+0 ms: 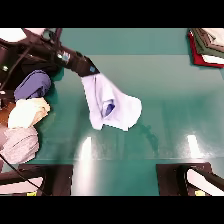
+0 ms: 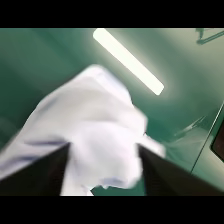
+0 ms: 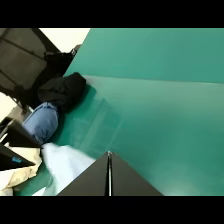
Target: Fold the shirts.
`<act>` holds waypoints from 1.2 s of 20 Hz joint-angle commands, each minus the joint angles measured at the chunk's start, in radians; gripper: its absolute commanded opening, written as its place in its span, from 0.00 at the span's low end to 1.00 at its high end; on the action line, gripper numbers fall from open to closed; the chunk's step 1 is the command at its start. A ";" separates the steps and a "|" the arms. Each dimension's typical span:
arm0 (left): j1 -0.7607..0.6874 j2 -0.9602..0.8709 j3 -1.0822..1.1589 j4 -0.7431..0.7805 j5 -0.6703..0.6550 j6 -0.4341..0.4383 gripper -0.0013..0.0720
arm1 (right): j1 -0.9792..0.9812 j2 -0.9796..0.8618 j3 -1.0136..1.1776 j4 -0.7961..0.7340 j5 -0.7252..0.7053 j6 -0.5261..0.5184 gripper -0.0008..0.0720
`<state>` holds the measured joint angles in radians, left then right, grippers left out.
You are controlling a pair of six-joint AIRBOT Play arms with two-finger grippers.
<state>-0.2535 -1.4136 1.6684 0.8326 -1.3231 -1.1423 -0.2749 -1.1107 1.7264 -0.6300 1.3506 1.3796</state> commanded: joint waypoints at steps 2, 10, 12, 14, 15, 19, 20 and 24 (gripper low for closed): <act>0.135 -0.017 -0.066 0.060 -0.079 -0.115 0.79 | 0.001 0.001 0.001 -0.001 0.058 0.000 0.03; 0.218 0.170 -0.692 0.072 -0.017 -0.114 0.79 | 0.001 -0.002 -0.002 -0.006 0.065 0.000 0.03; 0.218 0.196 -0.842 0.032 0.069 -0.111 0.79 | 0.001 -0.002 -0.002 -0.026 0.066 0.000 0.03; 0.200 0.197 -0.941 -0.042 0.130 -0.056 0.79 | 0.001 -0.002 -0.002 -0.027 0.066 0.000 0.03; 0.175 0.196 -0.974 -0.063 0.165 -0.043 0.79 | 0.001 -0.002 -0.002 -0.027 0.066 0.000 0.03; 0.065 0.196 -1.036 -0.073 0.337 -0.039 0.79 | 0.001 -0.002 -0.002 -0.027 0.070 0.000 0.03; 0.053 0.196 -1.036 -0.074 0.362 -0.039 0.79 | 0.001 -0.002 -0.002 -0.027 0.075 0.000 0.03; 0.003 0.196 -1.036 -0.083 0.453 -0.071 0.79 | 0.001 -0.002 -0.002 -0.027 0.083 0.000 0.03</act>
<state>-0.2115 -1.2182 0.6464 0.7536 -0.9718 -1.1919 -0.2749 -1.1122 1.7248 -0.6567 1.4269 1.3788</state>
